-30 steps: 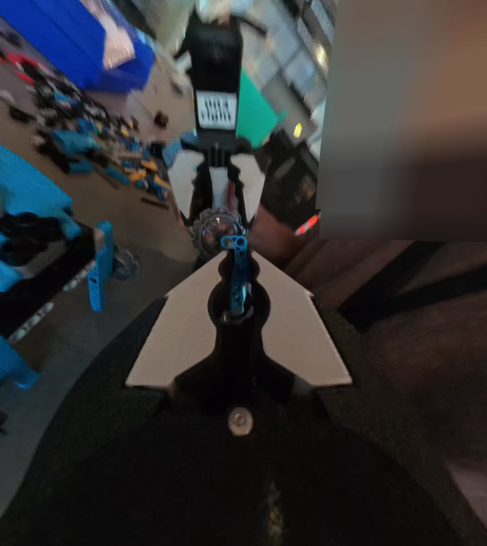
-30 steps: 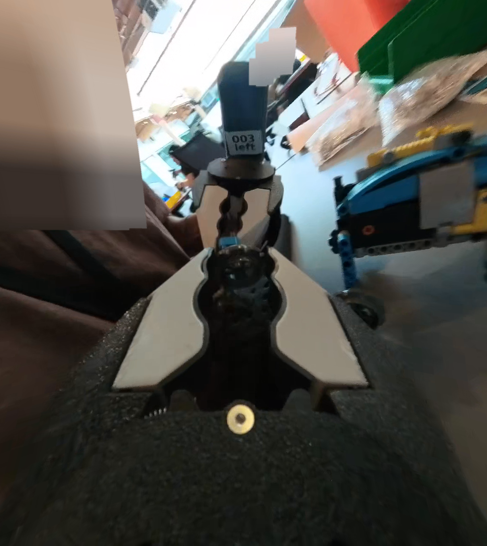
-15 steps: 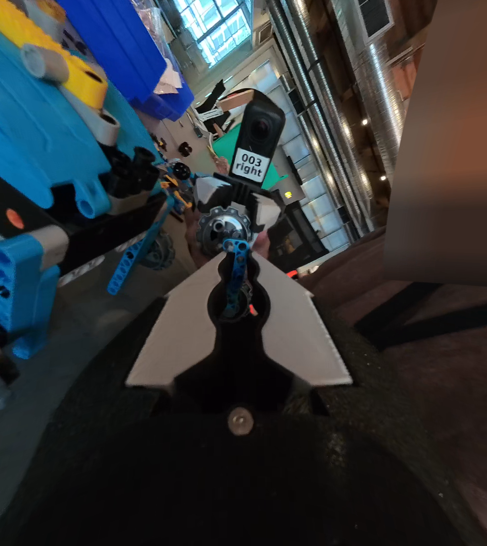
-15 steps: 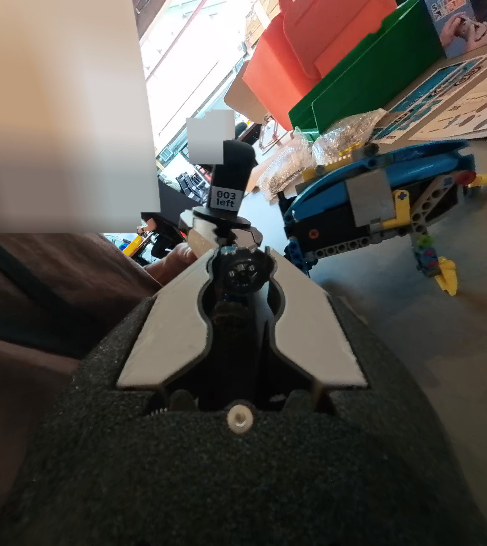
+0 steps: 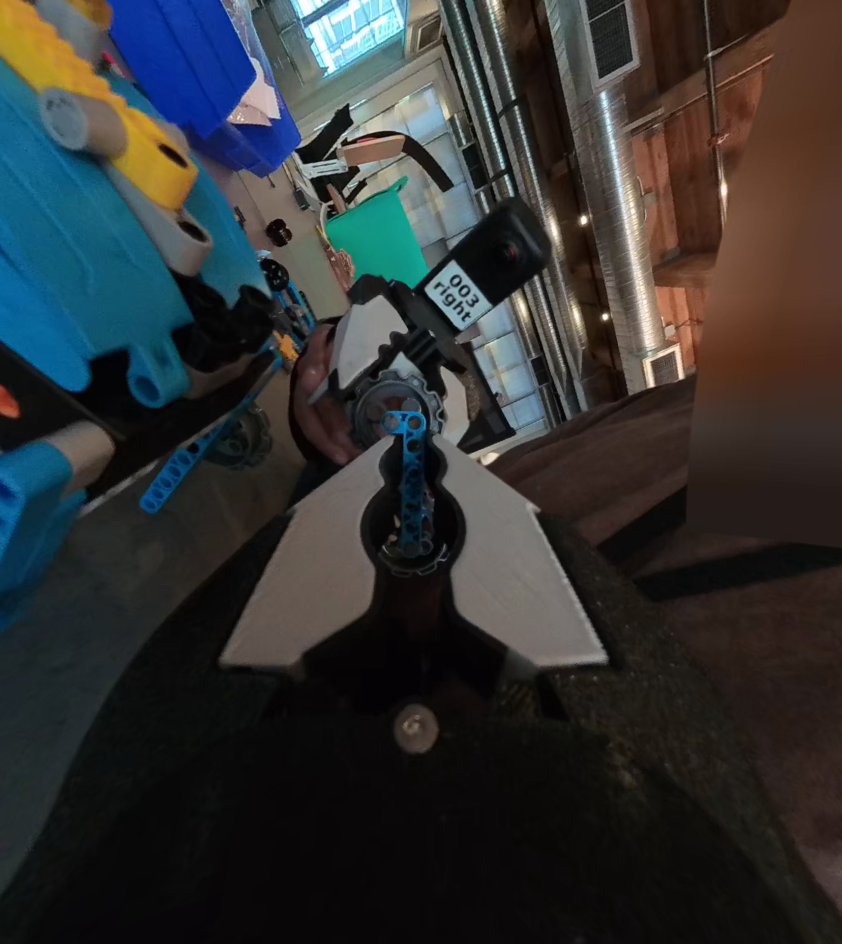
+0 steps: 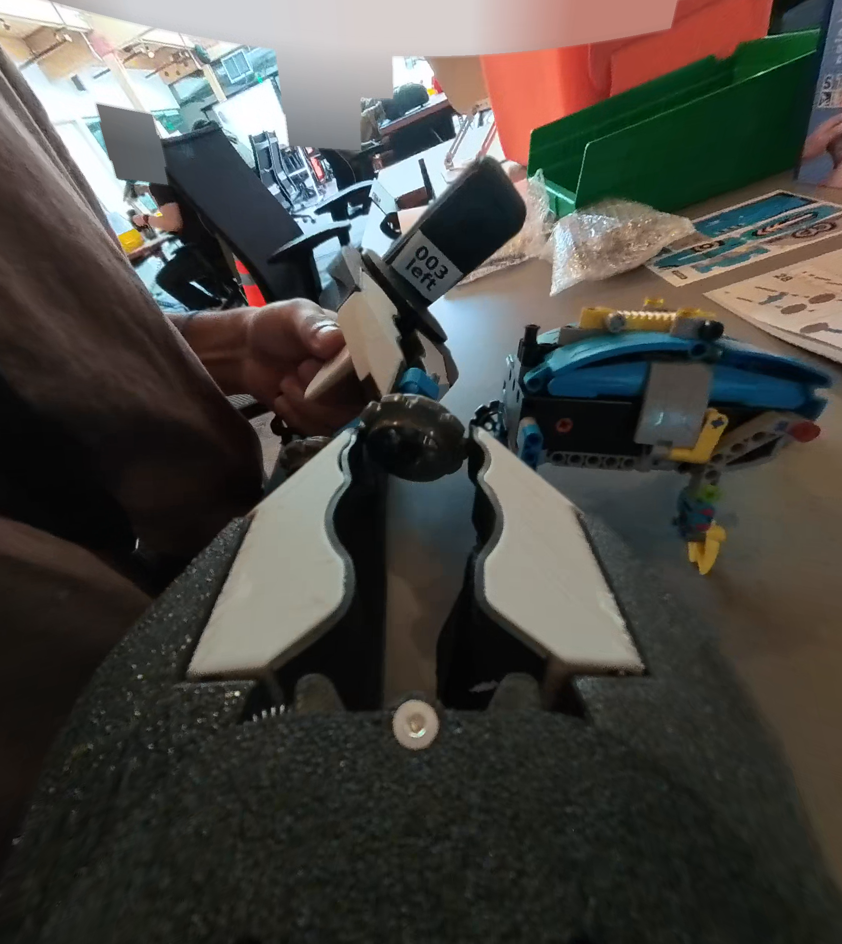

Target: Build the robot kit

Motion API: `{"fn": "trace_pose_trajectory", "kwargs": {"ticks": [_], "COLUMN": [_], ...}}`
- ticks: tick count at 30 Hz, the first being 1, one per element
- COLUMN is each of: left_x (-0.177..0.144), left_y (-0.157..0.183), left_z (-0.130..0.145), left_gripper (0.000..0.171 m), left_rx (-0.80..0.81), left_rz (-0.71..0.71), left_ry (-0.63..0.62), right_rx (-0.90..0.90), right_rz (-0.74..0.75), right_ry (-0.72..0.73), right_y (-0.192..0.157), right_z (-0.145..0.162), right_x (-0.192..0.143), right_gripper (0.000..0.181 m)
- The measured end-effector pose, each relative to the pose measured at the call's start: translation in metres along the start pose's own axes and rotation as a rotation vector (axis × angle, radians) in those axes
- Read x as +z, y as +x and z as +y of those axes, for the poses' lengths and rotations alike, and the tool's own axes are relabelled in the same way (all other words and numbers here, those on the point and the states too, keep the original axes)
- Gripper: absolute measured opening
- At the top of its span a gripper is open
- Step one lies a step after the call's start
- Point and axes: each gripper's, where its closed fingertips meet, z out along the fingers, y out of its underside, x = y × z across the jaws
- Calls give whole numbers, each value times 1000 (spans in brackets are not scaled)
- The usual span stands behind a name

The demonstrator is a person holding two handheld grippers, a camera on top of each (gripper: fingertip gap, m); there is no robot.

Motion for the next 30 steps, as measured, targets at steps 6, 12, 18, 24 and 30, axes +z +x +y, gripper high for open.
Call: {"fn": "trace_pose_trajectory", "kwargs": {"ticks": [6, 12, 18, 24, 30], "left_x": [2, -2, 0, 13, 8], "left_y": [5, 5, 6, 1, -9], "left_z": [-3, 2, 16, 13, -4], "left_gripper": [24, 38, 49, 64, 60], "left_rx": [-11, 10, 184, 431, 639], "left_rz": [44, 52, -71, -302, -556], "left_ry": [60, 113, 47, -45, -44], "right_rx": [108, 152, 191, 125, 88], "right_rz": [16, 45, 80, 140, 264], "right_ry": [77, 76, 79, -49, -169], "right_y": [6, 9, 22, 28, 41], "right_z": [-4, 4, 1, 5, 0], "right_x": [-3, -2, -11, -6, -9], "right_gripper": [41, 41, 41, 40, 41]}}
